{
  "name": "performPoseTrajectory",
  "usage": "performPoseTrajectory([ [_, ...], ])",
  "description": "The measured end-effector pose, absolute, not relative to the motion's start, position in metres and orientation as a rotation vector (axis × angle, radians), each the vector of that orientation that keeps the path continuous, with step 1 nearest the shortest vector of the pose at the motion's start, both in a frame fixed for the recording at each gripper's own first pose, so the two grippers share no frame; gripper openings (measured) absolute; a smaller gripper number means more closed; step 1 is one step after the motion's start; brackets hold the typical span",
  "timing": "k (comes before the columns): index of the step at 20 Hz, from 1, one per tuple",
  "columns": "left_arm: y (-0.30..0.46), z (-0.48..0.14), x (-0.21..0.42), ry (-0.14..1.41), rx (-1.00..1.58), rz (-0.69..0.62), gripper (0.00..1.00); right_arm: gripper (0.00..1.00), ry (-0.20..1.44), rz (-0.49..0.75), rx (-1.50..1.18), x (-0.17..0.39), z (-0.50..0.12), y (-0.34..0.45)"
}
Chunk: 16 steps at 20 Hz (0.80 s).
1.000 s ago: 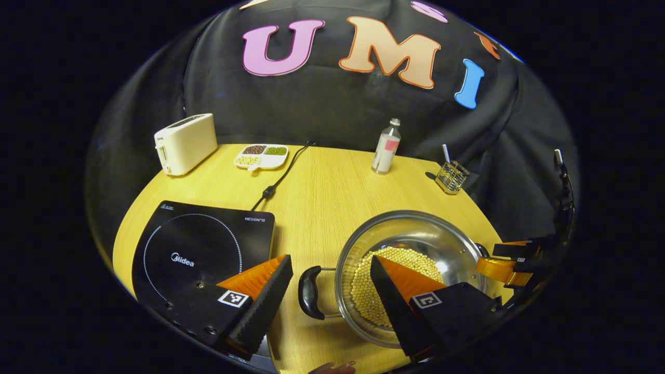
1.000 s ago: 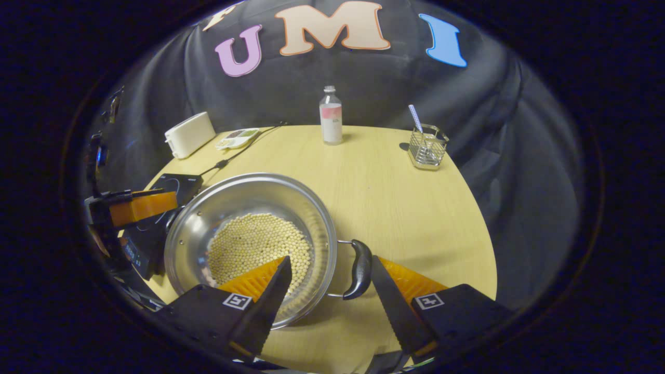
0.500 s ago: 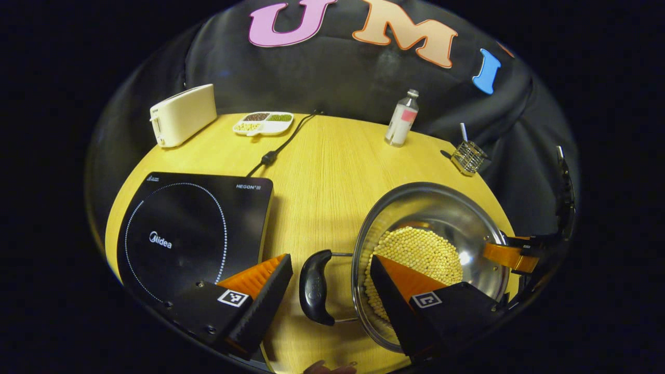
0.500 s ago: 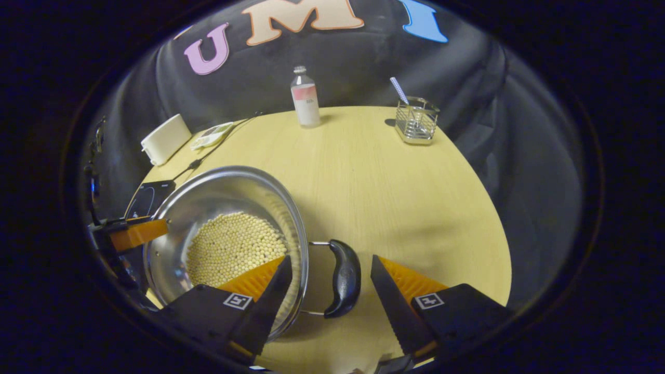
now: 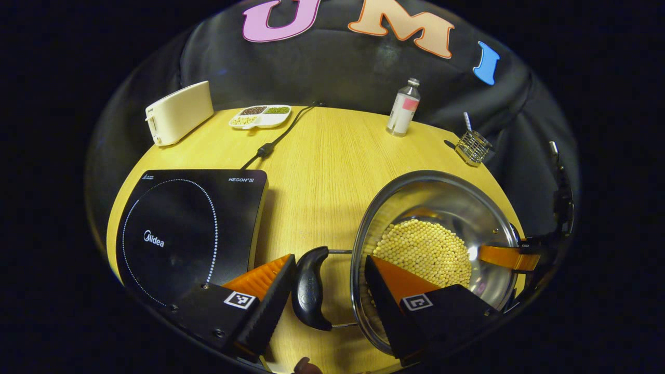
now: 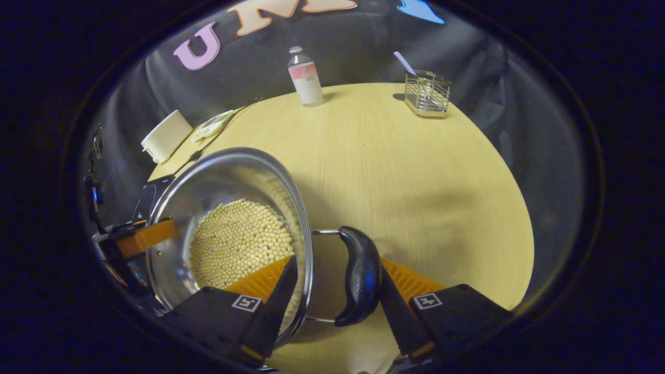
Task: First push the handle of the pot to place it horizontally, then grasp the pot with both hands and set it on the induction cooktop.
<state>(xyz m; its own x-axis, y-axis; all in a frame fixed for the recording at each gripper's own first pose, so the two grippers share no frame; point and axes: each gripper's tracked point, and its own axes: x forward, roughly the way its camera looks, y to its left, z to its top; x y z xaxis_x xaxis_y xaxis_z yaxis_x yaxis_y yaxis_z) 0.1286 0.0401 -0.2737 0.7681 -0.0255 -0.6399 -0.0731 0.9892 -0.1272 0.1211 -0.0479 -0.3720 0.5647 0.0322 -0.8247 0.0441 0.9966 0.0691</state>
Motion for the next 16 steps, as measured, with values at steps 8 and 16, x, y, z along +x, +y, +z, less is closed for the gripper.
performPoseTrajectory([
  [8,0.0428,-0.2754,0.1298,0.703,-0.139,0.046,0.73,0.66,0.988,-0.016,0.147,0.124,-0.3763,-0.0476],
  [16,0.043,-0.2743,0.1295,0.704,-0.14,0.052,0.7,0.6,0.979,-0.017,0.152,0.1254,-0.374,-0.0475],
])
